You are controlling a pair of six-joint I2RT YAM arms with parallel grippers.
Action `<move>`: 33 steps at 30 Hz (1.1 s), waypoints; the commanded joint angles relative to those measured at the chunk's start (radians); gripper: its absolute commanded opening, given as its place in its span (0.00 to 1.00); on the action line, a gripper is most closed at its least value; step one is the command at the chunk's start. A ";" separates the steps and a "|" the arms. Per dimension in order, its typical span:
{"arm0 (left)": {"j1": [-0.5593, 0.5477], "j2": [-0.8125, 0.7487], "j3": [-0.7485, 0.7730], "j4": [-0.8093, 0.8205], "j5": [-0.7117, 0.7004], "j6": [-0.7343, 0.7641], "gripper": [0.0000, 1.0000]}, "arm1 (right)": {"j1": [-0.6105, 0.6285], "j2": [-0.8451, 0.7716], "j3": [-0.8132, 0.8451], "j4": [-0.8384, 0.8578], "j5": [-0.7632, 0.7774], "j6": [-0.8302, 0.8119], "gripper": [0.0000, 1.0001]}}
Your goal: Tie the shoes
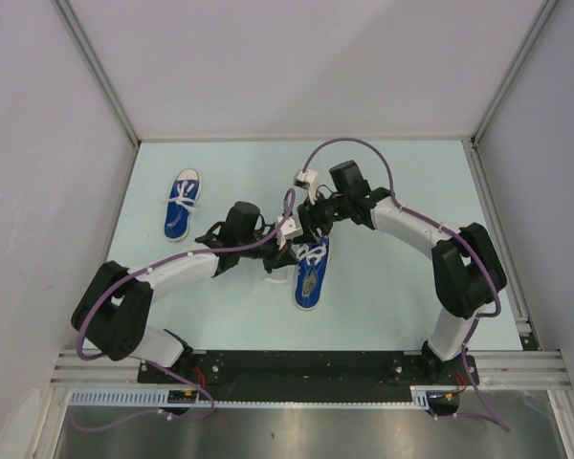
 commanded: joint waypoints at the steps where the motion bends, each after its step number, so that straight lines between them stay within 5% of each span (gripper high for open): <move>1: 0.003 -0.023 0.000 0.073 0.040 -0.023 0.00 | -0.071 -0.087 0.037 -0.072 -0.001 -0.015 0.60; 15: 0.020 0.022 0.023 0.104 0.043 -0.020 0.00 | -0.098 -0.062 0.037 -0.156 -0.105 0.098 0.71; 33: 0.021 0.048 0.043 0.149 0.049 -0.040 0.00 | -0.074 -0.002 0.037 -0.136 -0.162 0.193 0.58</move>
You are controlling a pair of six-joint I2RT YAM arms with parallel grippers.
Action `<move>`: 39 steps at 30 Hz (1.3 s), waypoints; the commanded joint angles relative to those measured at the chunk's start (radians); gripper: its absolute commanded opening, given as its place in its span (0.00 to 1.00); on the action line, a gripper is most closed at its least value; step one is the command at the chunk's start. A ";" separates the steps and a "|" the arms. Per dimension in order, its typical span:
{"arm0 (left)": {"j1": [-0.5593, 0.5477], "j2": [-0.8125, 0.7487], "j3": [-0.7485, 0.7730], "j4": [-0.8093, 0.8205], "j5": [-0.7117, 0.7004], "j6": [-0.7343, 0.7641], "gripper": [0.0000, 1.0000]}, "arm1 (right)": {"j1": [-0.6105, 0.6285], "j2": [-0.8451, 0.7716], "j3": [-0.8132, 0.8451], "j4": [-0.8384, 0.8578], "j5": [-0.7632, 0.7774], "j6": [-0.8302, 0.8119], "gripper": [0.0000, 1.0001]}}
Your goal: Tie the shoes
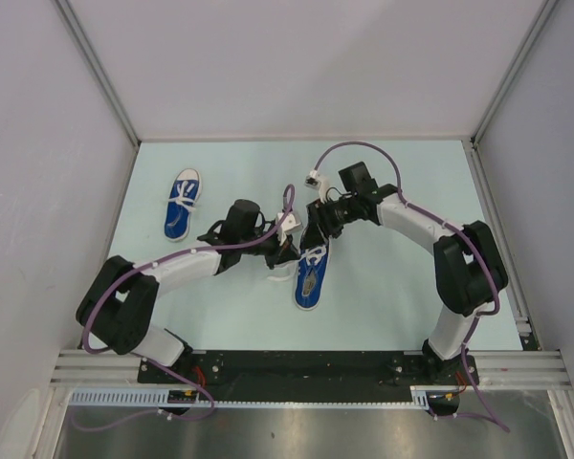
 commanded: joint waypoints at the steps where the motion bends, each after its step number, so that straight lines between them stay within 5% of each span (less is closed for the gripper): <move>1: 0.002 0.012 0.044 0.060 0.047 -0.015 0.00 | 0.009 0.013 0.035 0.028 -0.045 0.040 0.56; 14: -0.006 0.013 0.044 0.051 0.016 -0.018 0.02 | 0.009 0.015 0.035 0.019 -0.039 0.035 0.00; 20: 0.089 -0.025 0.085 -0.157 0.111 0.039 0.42 | 0.007 0.004 0.035 -0.021 -0.026 -0.021 0.00; 26: 0.205 -0.017 0.153 -0.447 0.090 0.307 0.43 | 0.007 -0.007 0.035 -0.090 -0.019 -0.081 0.00; 39: 0.126 0.059 0.136 -0.480 0.001 0.695 0.36 | 0.009 -0.008 0.035 -0.114 -0.012 -0.086 0.00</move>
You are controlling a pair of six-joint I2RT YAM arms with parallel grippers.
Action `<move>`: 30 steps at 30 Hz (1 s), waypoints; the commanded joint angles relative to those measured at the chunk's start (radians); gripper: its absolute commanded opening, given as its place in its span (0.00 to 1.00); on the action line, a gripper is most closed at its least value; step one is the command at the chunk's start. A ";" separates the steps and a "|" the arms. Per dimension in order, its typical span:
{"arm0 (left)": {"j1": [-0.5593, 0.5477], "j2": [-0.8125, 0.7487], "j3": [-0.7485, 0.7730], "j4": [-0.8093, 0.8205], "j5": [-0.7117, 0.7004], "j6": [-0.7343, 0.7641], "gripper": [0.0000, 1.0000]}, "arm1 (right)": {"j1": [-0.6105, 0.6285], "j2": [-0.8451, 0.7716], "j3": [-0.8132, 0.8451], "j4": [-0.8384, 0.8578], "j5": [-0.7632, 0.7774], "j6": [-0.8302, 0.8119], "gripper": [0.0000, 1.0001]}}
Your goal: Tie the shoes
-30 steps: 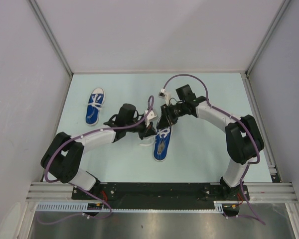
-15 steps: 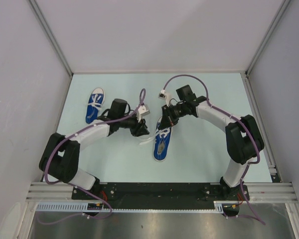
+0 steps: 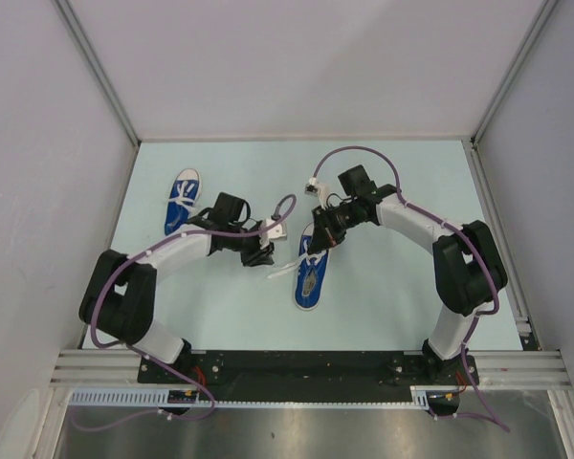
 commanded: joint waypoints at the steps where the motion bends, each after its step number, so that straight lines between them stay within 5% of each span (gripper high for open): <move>1: -0.059 0.023 0.016 -0.010 -0.030 0.219 0.35 | 0.004 -0.016 0.035 -0.005 0.002 -0.005 0.00; 30: -0.153 0.182 0.075 0.022 -0.200 0.274 0.24 | -0.003 0.006 0.035 -0.009 -0.004 -0.002 0.00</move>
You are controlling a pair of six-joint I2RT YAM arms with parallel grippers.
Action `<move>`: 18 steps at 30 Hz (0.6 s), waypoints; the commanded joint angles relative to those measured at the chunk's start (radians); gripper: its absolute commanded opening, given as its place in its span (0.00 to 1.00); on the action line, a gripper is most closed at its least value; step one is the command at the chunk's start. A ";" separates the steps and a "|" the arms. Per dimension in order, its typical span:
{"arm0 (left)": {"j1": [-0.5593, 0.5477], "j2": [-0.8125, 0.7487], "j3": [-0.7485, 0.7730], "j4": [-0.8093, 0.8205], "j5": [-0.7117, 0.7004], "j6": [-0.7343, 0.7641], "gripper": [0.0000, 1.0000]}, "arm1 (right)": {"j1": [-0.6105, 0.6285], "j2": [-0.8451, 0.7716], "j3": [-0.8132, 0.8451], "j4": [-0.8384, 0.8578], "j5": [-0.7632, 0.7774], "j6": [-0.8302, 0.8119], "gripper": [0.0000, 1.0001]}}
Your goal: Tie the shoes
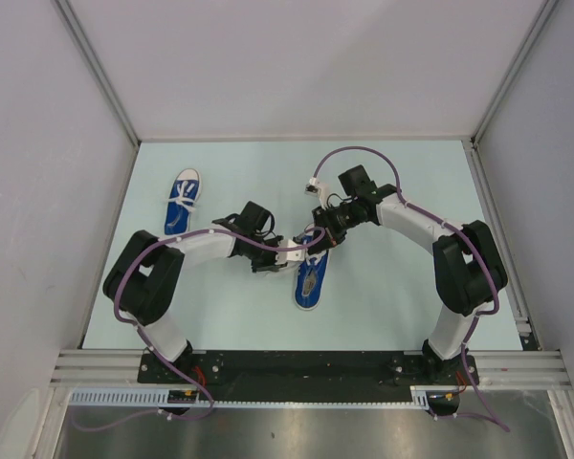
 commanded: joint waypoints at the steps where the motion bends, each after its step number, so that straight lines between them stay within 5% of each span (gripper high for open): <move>1: -0.005 0.013 0.041 0.016 -0.007 0.051 0.22 | 0.000 0.007 0.035 -0.002 -0.012 -0.001 0.00; 6: -0.004 -0.017 0.039 0.011 -0.006 0.063 0.00 | 0.000 0.003 0.035 -0.002 -0.003 -0.003 0.00; 18: -0.007 -0.310 0.058 -0.300 0.172 0.063 0.00 | -0.009 -0.010 0.035 0.012 0.058 0.006 0.00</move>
